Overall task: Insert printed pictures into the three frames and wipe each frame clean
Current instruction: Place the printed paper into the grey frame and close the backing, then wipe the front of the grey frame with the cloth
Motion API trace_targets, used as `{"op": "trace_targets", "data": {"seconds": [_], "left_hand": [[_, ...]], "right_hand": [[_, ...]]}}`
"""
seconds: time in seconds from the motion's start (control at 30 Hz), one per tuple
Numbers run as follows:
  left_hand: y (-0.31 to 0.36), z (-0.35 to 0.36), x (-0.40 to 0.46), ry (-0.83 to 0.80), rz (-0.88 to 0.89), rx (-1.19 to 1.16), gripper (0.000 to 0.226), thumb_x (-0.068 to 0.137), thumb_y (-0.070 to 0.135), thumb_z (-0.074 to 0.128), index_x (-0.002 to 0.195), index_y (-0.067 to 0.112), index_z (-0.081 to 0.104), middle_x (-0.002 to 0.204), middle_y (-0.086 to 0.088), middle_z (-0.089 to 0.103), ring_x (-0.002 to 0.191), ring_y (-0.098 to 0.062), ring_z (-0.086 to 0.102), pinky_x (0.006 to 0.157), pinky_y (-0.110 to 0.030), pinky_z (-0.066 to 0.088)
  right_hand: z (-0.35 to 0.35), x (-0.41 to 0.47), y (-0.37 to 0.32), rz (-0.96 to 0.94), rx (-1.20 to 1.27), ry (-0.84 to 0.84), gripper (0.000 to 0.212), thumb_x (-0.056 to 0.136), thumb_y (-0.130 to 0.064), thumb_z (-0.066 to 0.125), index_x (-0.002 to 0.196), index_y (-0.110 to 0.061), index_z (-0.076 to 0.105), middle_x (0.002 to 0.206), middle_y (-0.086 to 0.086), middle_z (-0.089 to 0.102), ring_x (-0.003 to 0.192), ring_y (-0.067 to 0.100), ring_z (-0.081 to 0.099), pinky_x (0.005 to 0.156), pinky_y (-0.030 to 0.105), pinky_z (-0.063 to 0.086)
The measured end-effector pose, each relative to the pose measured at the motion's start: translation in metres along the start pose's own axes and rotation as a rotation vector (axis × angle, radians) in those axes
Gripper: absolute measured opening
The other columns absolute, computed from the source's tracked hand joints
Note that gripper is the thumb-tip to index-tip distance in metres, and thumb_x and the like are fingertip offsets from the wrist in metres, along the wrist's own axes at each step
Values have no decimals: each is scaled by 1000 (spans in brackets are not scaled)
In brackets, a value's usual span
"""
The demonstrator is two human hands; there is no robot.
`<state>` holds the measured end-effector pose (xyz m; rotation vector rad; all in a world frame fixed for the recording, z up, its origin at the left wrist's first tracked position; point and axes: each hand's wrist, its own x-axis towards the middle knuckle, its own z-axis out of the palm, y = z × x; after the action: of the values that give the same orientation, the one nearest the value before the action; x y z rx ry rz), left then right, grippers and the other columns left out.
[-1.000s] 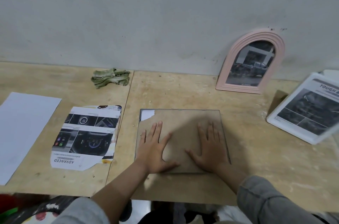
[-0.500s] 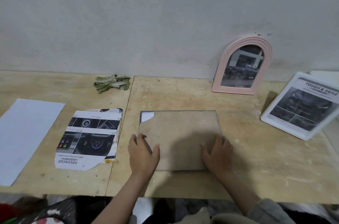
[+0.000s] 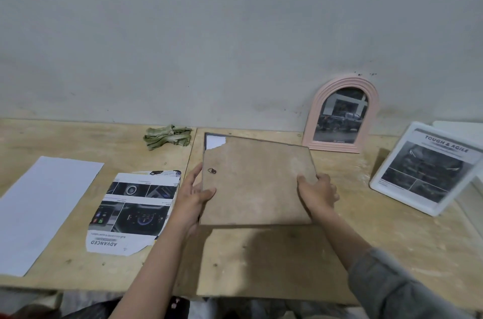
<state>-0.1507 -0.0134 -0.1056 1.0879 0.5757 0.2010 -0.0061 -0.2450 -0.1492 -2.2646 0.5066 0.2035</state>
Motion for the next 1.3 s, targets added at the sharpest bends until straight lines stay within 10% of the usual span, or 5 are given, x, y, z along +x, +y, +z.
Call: {"op": "trace_targets", "data": {"seconds": [0.4,0.7,0.93,1.1,1.3], "left_hand": [[68,101,-65,-20,889,621,57,77,-6,48,128,19,53,102,13,65,83,-1,62,70,-8,45],[13,143,-45,-15,996,1085,64,73,-7,41,137,-6,40,130,-26,55,118,-37,57,95,-33,46],[-23,122,-42,-9,650,1033,78,81,66,40,145,22,33,148,19,23,141,3,12,116,-37,-10],[-12,49,-37,546,429,929,73,81,63,46,132,11,44,139,-9,46,132,-28,40,110,-55,29],[4,-10,-51,590,-28,550,44,96,44,44,106,5,61,102,-13,65,84,-26,59,77,-40,48]], "right_hand": [[-80,-85,-138,-440,649,-838,49,84,-57,49,113,-20,61,110,7,68,99,21,66,75,35,42],[-104,-80,-126,-377,797,-638,16,95,-16,54,84,-7,63,72,7,72,70,20,70,64,38,58],[-91,-25,-89,0,739,-381,22,94,-27,56,88,-6,62,91,13,70,84,30,67,84,47,54],[-81,-2,-63,3,622,-417,22,92,-25,54,81,-8,63,93,19,70,86,35,67,83,54,53],[-39,6,-56,0,503,-524,30,94,-30,54,105,-4,64,103,15,68,94,33,65,88,52,51]]}}
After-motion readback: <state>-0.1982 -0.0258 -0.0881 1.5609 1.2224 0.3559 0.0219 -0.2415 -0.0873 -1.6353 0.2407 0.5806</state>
